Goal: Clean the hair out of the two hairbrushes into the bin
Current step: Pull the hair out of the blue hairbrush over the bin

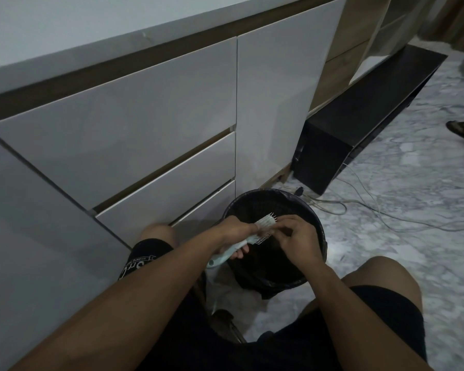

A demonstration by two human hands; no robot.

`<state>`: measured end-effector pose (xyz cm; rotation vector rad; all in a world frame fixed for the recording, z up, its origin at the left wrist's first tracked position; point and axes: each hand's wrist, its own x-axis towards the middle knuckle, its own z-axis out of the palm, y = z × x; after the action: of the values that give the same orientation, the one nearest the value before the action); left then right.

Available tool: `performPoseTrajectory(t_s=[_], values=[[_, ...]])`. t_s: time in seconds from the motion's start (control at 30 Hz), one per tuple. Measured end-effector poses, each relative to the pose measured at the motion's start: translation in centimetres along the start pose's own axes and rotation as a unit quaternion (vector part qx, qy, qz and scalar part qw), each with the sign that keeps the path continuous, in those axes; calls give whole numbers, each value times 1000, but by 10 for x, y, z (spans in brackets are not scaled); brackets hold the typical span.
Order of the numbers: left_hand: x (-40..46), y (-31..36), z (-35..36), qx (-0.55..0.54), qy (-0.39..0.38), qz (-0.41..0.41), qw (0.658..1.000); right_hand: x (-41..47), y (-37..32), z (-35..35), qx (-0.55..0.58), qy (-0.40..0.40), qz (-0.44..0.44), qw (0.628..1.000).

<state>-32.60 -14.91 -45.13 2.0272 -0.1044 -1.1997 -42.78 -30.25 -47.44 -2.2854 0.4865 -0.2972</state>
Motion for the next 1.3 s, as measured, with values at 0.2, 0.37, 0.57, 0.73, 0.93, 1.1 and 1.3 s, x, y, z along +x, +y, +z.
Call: performPoseTrajectory(t_s=[0.2,0.37,0.57,0.73,0.93,1.1,1.3], values=[[-2,3,2,12,22,17,1000,-4,-1,1,-35,-7,-21,999],[0,3,5,44,59,44,996,-5,-8,-1,-45,-14,9,999],[2,1,8,73,109,98,987,-5,-8,-2,3,-73,61,995],[-2,0,9,97,156,114,976,-5,-8,-4,9,-100,40,994],[-4,5,10,55,125,105,985,-5,-6,-1,71,-92,56,992],[-10,14,9,-2,86,76,993,-5,-10,-2,132,-62,85,986],[-8,14,12,8,77,78,994,-4,-14,-6,131,-54,73,987]])
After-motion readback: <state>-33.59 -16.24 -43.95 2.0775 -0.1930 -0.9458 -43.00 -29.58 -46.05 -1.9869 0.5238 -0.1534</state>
